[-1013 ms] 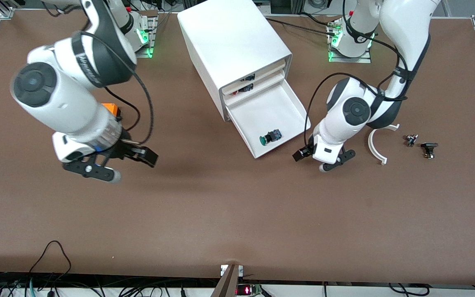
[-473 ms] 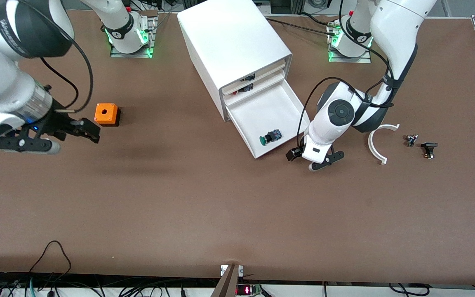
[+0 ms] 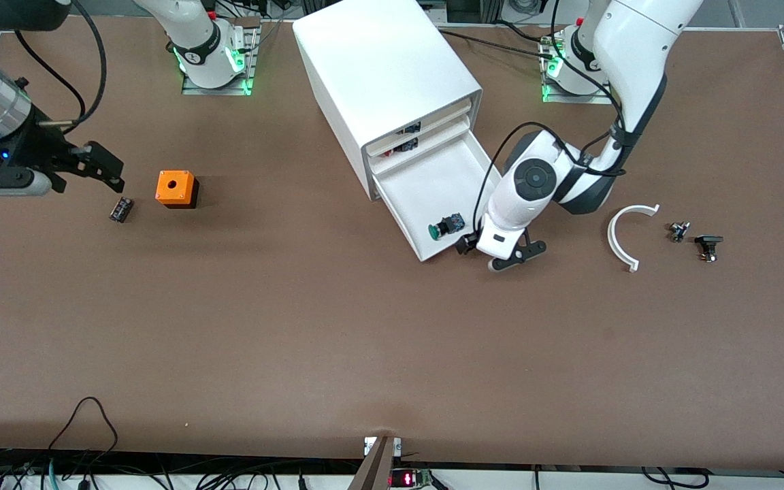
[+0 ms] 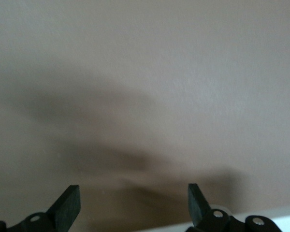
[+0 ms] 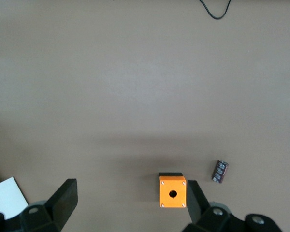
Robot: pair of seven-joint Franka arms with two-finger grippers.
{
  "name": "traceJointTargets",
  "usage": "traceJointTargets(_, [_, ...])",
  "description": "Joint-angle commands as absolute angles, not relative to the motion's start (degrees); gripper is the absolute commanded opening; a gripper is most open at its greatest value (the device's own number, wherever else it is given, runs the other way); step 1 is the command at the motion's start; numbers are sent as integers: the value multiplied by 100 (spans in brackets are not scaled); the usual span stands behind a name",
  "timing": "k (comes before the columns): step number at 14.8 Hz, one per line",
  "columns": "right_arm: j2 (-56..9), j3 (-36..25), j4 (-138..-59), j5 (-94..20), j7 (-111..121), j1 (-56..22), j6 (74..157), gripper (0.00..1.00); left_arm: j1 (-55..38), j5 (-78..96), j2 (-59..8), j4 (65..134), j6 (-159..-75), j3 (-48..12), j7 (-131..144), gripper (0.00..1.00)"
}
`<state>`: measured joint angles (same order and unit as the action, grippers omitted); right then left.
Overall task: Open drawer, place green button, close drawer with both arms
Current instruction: 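Push the drawer closed with the left gripper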
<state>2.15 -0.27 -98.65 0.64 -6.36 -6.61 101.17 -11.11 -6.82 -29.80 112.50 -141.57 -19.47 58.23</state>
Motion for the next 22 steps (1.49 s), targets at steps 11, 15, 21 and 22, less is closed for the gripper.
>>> traceJointTargets(11, [633,351,-10266,97,-53,43,9940,100,-1512,-264,-2962,11241,-13307,-2443,6179,99])
traceJointTargets(15, [607,360,-10231,97,-114,9,9932,100,-1521,130,-2979,11276,-13176,-2636,6196,99])
traceJointTargets(21, [440,387,-10028,88,-105,-18,9940,100,-1494,307,-3076,11276,-13113,-2900,6223,99])
traceJointTargets(22, [431,378,-10011,88,-97,-18,9940,100,-1485,429,-3076,11285,-13105,-2935,6214,99])
